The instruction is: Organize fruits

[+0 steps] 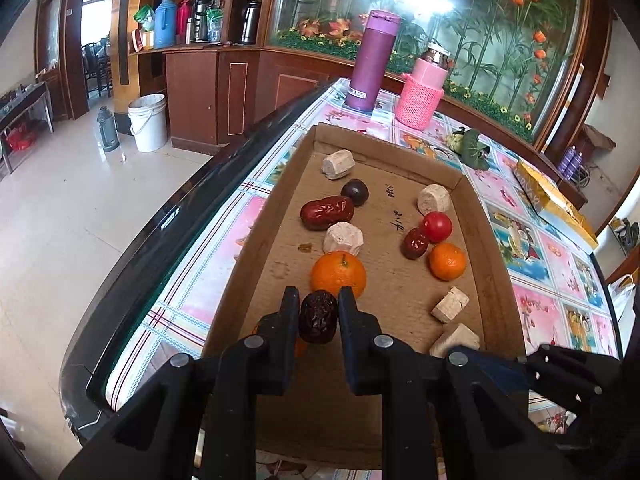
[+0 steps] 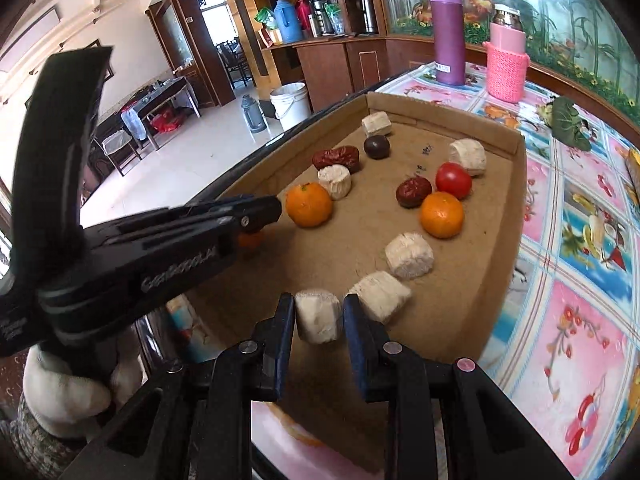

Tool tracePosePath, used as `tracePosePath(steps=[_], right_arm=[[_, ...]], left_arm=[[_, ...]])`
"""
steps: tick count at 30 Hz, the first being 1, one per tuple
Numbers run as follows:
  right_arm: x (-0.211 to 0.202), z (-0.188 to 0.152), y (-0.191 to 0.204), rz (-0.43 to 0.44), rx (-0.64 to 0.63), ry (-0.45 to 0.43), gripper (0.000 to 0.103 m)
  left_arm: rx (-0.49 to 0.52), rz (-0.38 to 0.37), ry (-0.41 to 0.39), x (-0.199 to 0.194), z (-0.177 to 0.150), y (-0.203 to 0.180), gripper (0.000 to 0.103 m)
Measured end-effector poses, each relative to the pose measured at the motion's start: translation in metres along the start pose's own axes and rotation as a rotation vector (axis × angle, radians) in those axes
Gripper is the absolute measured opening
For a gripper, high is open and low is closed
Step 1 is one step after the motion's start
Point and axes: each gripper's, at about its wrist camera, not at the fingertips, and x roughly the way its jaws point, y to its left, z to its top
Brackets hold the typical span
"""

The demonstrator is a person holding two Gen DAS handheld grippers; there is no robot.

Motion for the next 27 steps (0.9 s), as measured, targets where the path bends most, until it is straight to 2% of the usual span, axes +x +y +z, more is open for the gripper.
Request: tracePosePath(steps=[2, 6, 7, 9, 10, 11, 15, 17, 21, 23, 25, 27], right_arm=[[0.003, 0.006, 0.001, -0.028, -0.014, -0.027, 0.028], [0.007, 0.016, -0.002, -0.069, -0.027, -0.056, 0.032], [0.005, 0.018, -0.006, -0.063, -0.014, -0.063, 0.034], [-0.005, 0.02, -0.013, -0.067, 0.015, -0.089, 0.045], [-0.011, 0.02, -0.017, -0.071, 0.033, -0.104, 0.055], [-0.018, 0.019, -0.023, -0.075, 0.057, -0.123, 0.061], [-0.047, 0.011, -0.048, -0.103, 0.154, -0.172, 0.062], [-0.058, 0.004, -0.057, -0.114, 0.198, -0.187, 0.068], [-0.076, -0.013, -0.068, -0.142, 0.259, -0.206, 0.071], [-0.084, -0.022, -0.07, -0.16, 0.274, -0.214, 0.072], [-0.091, -0.029, -0.069, -0.182, 0.285, -0.224, 0.074], [-0.098, -0.038, -0.069, -0.194, 0.298, -0.232, 0.075]], left_arm=[[-0.017, -0.007, -0.001, -0.002, 0.0, 0.004, 0.023], [-0.042, -0.012, -0.014, -0.008, 0.0, 0.007, 0.048], [-0.046, -0.014, -0.02, -0.01, 0.001, 0.008, 0.049], [-0.051, -0.013, -0.026, -0.014, 0.002, 0.009, 0.052], [-0.053, -0.013, -0.031, -0.015, 0.002, 0.009, 0.056], [-0.056, -0.013, -0.038, -0.017, 0.002, 0.009, 0.058], [-0.037, 0.011, -0.075, -0.027, 0.002, -0.001, 0.061], [-0.011, 0.029, -0.11, -0.035, 0.002, -0.01, 0.064], [0.031, 0.111, -0.229, -0.062, -0.001, -0.028, 0.083], [0.045, 0.183, -0.324, -0.082, -0.004, -0.037, 0.09], [0.05, 0.249, -0.415, -0.104, -0.009, -0.045, 0.102], [0.046, 0.294, -0.482, -0.12, -0.014, -0.051, 0.103]])
